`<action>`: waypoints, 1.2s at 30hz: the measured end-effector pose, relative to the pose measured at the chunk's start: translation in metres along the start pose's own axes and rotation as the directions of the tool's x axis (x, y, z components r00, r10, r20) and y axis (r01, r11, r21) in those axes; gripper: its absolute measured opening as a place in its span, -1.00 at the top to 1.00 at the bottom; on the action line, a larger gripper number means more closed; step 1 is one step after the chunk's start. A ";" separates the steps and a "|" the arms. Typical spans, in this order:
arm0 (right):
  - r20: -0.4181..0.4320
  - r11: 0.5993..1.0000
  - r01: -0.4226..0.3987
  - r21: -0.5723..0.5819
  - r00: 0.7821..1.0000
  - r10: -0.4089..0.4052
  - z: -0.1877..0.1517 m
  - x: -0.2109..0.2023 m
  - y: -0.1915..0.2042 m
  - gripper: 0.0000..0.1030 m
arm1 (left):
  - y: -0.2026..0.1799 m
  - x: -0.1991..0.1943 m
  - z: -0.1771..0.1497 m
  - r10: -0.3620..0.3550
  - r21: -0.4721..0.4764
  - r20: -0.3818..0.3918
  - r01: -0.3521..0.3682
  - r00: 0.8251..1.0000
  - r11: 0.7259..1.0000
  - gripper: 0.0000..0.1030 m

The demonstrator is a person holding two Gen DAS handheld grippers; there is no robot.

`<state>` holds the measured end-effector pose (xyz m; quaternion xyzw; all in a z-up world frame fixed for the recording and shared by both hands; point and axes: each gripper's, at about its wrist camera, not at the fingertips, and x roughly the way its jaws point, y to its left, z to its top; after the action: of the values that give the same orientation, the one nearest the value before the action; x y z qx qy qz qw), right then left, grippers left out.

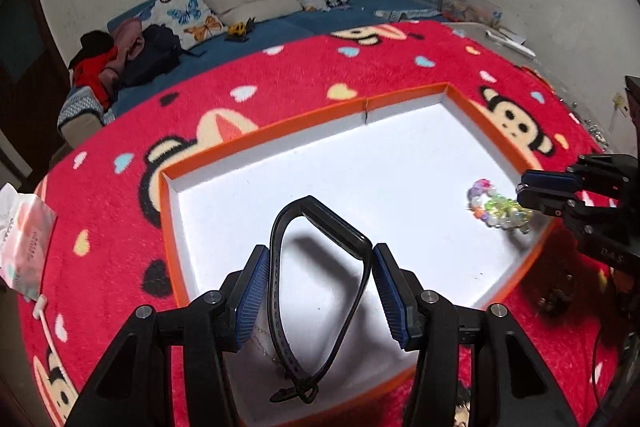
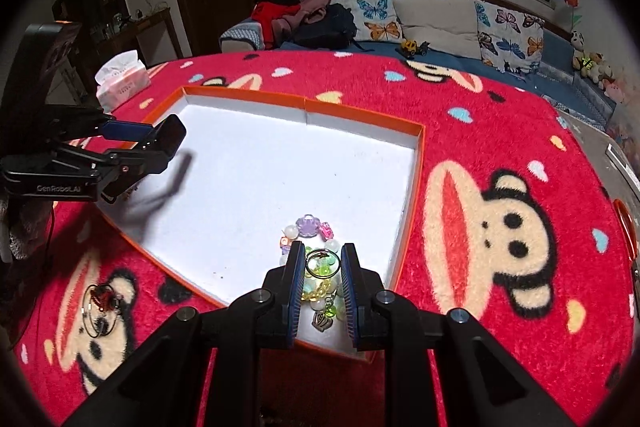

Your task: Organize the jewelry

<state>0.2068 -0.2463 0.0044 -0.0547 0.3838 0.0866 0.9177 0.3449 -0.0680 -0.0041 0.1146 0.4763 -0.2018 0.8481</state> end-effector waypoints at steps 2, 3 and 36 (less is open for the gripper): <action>-0.006 1.000 0.003 0.001 1.000 -0.003 -0.001 0.003 -0.001 0.59 | 0.001 0.008 0.001 0.003 -0.005 -0.015 -0.003 1.000 1.000 -0.11; -0.008 1.000 0.005 0.000 1.000 -0.005 -0.001 0.004 -0.001 0.59 | 0.000 0.011 0.001 0.003 -0.007 -0.018 -0.003 1.000 1.000 -0.11; 0.050 0.999 0.011 -0.031 0.999 -0.009 -0.019 -0.046 0.015 0.08 | -0.034 -0.073 -0.065 -0.038 -0.018 0.053 0.039 0.998 0.999 -0.30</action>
<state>0.1588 -0.2401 0.0230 -0.0687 0.3590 0.0891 0.9265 0.2457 -0.0562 0.0247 0.0919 0.4578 -0.2165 0.8574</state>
